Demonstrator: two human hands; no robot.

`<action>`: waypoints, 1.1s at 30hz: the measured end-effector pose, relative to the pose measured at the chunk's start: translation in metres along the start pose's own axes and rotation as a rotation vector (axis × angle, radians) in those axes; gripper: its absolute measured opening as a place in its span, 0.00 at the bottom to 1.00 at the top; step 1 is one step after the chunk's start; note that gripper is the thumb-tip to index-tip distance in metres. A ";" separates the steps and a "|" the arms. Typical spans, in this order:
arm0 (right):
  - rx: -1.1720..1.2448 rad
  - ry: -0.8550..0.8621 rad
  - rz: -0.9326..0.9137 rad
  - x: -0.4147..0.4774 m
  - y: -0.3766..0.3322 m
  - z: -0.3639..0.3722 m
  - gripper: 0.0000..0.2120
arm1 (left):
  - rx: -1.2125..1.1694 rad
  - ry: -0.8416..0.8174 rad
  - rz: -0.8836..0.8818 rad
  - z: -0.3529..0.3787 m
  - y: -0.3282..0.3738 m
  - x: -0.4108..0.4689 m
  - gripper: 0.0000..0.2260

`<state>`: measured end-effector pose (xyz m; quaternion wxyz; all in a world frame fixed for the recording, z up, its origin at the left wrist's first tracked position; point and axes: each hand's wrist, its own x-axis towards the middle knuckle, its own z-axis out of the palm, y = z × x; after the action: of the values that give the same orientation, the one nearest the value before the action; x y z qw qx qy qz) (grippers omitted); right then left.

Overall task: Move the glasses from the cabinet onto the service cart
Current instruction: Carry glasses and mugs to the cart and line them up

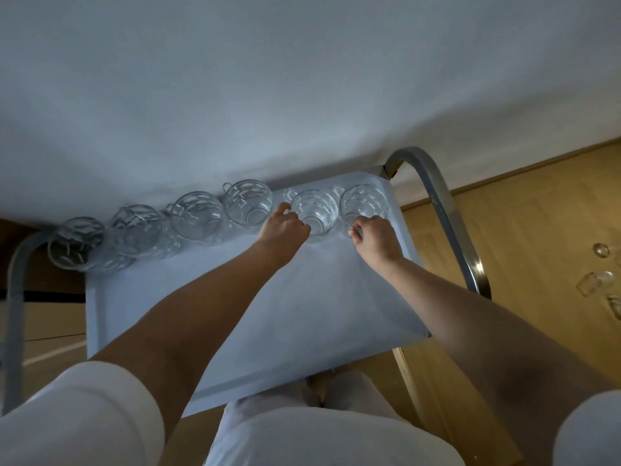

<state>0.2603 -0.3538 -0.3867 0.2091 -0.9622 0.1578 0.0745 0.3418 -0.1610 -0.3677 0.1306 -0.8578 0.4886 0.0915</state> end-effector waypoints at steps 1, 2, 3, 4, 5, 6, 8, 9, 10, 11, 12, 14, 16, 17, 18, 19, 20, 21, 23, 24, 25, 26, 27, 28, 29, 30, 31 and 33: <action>-0.004 -0.010 -0.002 0.003 0.000 -0.001 0.09 | 0.002 0.013 -0.006 0.001 -0.003 0.003 0.15; -0.009 -0.016 -0.009 0.005 -0.001 -0.002 0.09 | 0.001 0.023 -0.015 0.000 -0.004 0.005 0.15; -0.017 -0.020 -0.022 0.008 0.000 -0.004 0.09 | 0.010 0.040 -0.034 -0.005 -0.004 0.007 0.16; -0.024 -0.019 -0.038 0.011 0.000 -0.005 0.09 | 0.018 0.029 -0.065 -0.011 -0.003 0.008 0.15; -0.027 -0.019 -0.053 0.014 0.000 -0.006 0.09 | 0.017 0.003 -0.085 -0.016 -0.002 0.009 0.14; -0.029 -0.017 -0.063 0.017 0.000 -0.007 0.09 | 0.005 -0.048 -0.122 -0.020 -0.001 0.011 0.13; -0.036 -0.020 -0.077 0.023 0.000 -0.008 0.10 | 0.012 -0.079 -0.199 -0.016 -0.002 0.016 0.16; -0.041 -0.024 -0.082 0.027 -0.001 -0.009 0.10 | 0.006 -0.083 -0.218 -0.017 -0.004 0.017 0.17; -0.047 -0.030 -0.090 0.030 -0.002 -0.009 0.10 | 0.010 -0.081 -0.229 -0.018 -0.006 0.017 0.17; -0.052 -0.032 -0.098 0.034 -0.004 -0.010 0.11 | 0.005 -0.074 -0.240 -0.017 -0.008 0.017 0.18; -0.055 -0.032 -0.106 0.037 -0.005 -0.011 0.11 | -0.003 -0.072 -0.254 -0.018 -0.009 0.018 0.18; -0.058 -0.042 -0.119 0.043 -0.009 -0.012 0.10 | -0.019 -0.087 -0.282 -0.021 -0.012 0.018 0.17; -0.055 -0.056 -0.124 0.048 -0.014 -0.012 0.10 | -0.032 -0.085 -0.299 -0.021 -0.014 0.020 0.18; -0.047 -0.059 -0.122 0.050 -0.016 -0.012 0.10 | -0.031 -0.086 -0.302 -0.022 -0.014 0.020 0.18; -0.034 -0.061 -0.115 0.052 -0.018 -0.011 0.10 | -0.029 -0.094 -0.302 -0.023 -0.014 0.020 0.18; -0.017 -0.058 -0.102 0.054 -0.020 -0.011 0.10 | -0.025 -0.097 -0.299 -0.023 -0.014 0.020 0.18; 0.001 -0.055 -0.087 0.055 -0.021 -0.010 0.10 | -0.022 -0.095 -0.296 -0.023 -0.014 0.020 0.17; 0.017 -0.053 -0.076 0.056 -0.023 -0.010 0.10 | -0.016 -0.093 -0.299 -0.023 -0.014 0.021 0.17; 0.037 -0.053 -0.070 0.058 -0.024 -0.009 0.09 | 0.009 -0.098 -0.300 -0.023 -0.014 0.020 0.17; 0.039 -0.054 -0.070 0.059 -0.024 -0.009 0.09 | 0.020 -0.093 -0.296 -0.021 -0.014 0.021 0.17; 0.039 -0.054 -0.071 0.060 -0.024 -0.009 0.09 | 0.022 -0.084 -0.294 -0.019 -0.014 0.021 0.17; 0.040 -0.054 -0.072 0.061 -0.024 -0.009 0.09 | 0.015 -0.075 -0.296 -0.018 -0.014 0.022 0.16; 0.044 -0.055 -0.074 0.062 -0.023 -0.008 0.09 | 0.009 -0.067 -0.301 -0.016 -0.015 0.023 0.16; 0.046 -0.058 -0.073 0.063 -0.024 -0.008 0.09 | 0.003 -0.066 -0.308 -0.015 -0.016 0.023 0.16; 0.044 -0.060 -0.075 0.064 -0.024 -0.008 0.09 | 0.005 -0.068 -0.310 -0.014 -0.016 0.023 0.17; 0.039 -0.063 -0.078 0.065 -0.024 -0.008 0.08 | 0.011 -0.074 -0.308 -0.014 -0.015 0.024 0.16; 0.034 -0.067 -0.082 0.065 -0.023 -0.007 0.08 | 0.023 -0.083 -0.301 -0.012 -0.015 0.024 0.16; 0.026 -0.076 -0.086 0.066 -0.023 -0.008 0.08 | -0.001 -0.070 -0.296 -0.007 -0.014 0.023 0.16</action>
<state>0.3303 -0.3557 -0.3846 0.2306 -0.9618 0.1091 0.0996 0.3661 -0.1754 -0.3658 0.1590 -0.9169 0.3518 0.1013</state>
